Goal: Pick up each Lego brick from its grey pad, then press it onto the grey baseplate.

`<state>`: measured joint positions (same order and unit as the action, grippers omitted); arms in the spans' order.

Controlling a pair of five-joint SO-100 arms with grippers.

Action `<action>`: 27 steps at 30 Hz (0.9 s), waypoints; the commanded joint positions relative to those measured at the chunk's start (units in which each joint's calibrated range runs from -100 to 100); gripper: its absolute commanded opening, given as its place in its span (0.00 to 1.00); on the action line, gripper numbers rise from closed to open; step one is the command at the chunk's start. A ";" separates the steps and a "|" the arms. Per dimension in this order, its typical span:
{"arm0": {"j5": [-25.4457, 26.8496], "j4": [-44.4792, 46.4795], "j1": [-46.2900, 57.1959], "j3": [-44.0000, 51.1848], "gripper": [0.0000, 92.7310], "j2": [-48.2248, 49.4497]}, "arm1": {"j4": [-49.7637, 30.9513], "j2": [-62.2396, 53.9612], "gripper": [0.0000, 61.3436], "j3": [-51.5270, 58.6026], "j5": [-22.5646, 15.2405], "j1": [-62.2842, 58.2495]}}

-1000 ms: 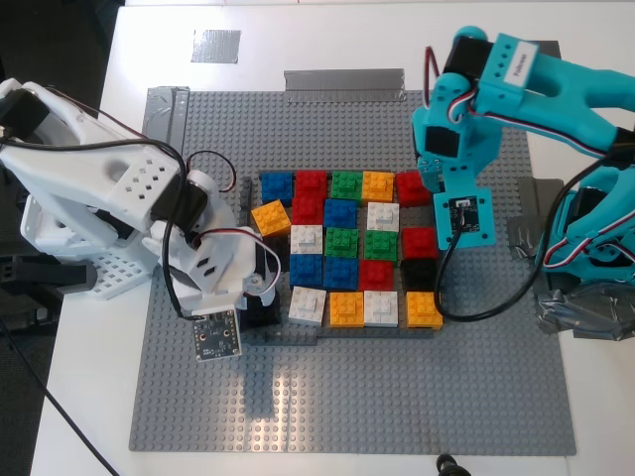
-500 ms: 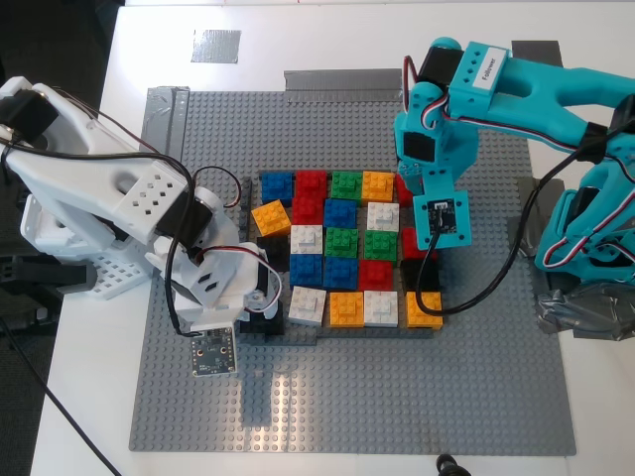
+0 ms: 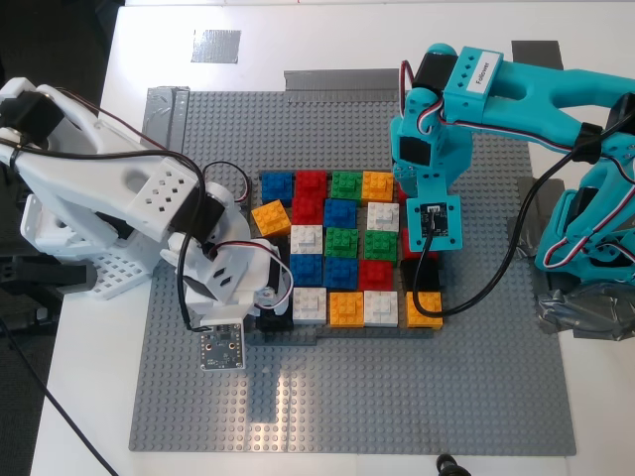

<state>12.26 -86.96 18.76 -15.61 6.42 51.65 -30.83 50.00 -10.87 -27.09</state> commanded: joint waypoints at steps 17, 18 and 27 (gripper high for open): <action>-2.71 3.64 -3.70 -4.12 0.00 0.27 | -2.26 -1.10 0.34 -3.81 1.62 0.14; -3.00 4.12 -3.70 -4.12 0.00 0.36 | -2.26 -1.19 0.34 -3.63 1.57 0.14; -3.05 4.61 -3.70 -4.03 0.00 0.36 | -0.88 -2.22 0.34 -4.18 1.28 0.29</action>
<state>9.54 -82.87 15.87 -20.20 6.76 49.96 -30.74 49.23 -9.46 -26.36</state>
